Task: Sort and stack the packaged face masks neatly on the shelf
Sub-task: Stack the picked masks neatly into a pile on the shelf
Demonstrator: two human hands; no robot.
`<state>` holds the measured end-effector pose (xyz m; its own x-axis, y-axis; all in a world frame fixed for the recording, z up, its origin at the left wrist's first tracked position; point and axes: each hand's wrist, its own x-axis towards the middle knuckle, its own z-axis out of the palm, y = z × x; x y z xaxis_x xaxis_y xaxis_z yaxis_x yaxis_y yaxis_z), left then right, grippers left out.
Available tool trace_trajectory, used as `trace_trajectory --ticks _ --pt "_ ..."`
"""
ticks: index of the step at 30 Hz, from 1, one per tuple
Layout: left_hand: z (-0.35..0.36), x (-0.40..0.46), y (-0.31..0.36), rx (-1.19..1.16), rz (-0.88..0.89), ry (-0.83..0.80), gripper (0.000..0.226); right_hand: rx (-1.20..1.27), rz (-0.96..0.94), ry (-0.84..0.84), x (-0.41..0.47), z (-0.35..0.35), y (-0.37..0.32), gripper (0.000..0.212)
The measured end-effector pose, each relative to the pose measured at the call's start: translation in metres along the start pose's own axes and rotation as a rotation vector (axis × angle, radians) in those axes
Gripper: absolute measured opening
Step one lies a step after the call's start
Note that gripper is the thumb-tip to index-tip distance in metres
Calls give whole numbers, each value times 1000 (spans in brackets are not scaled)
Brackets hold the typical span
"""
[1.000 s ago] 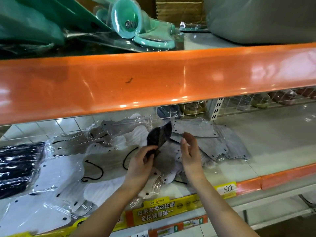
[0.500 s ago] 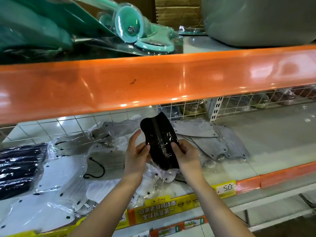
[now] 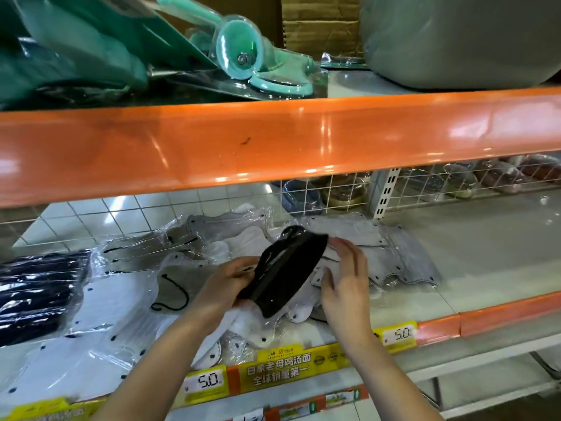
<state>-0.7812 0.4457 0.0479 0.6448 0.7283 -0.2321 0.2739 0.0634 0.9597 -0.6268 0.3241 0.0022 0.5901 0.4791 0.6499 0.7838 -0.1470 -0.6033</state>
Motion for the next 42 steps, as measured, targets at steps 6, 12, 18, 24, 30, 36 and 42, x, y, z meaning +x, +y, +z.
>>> trace_trajectory --ticks 6,12,18,24,30,36,42 --pt "-22 -4 -9 308 29 -41 20 -257 -364 -282 -9 9 -4 44" --pt "-28 -20 -14 857 282 152 37 -300 -339 -339 -21 32 -20 34" --pt "-35 -38 -21 1284 636 237 51 -261 -353 -312 -23 50 -54 35" --pt "-71 -45 -35 1260 706 504 29 -246 -406 -351 -25 70 -81 45" --pt "-128 -57 -54 1182 759 628 38 -218 -412 -413 -35 104 -117 46" --pt "-188 -60 -73 1169 779 684 32 -155 -370 -474 -47 145 -155 43" --pt "-249 -69 -107 1195 691 728 34 -103 -391 -505 -68 187 -202 45"
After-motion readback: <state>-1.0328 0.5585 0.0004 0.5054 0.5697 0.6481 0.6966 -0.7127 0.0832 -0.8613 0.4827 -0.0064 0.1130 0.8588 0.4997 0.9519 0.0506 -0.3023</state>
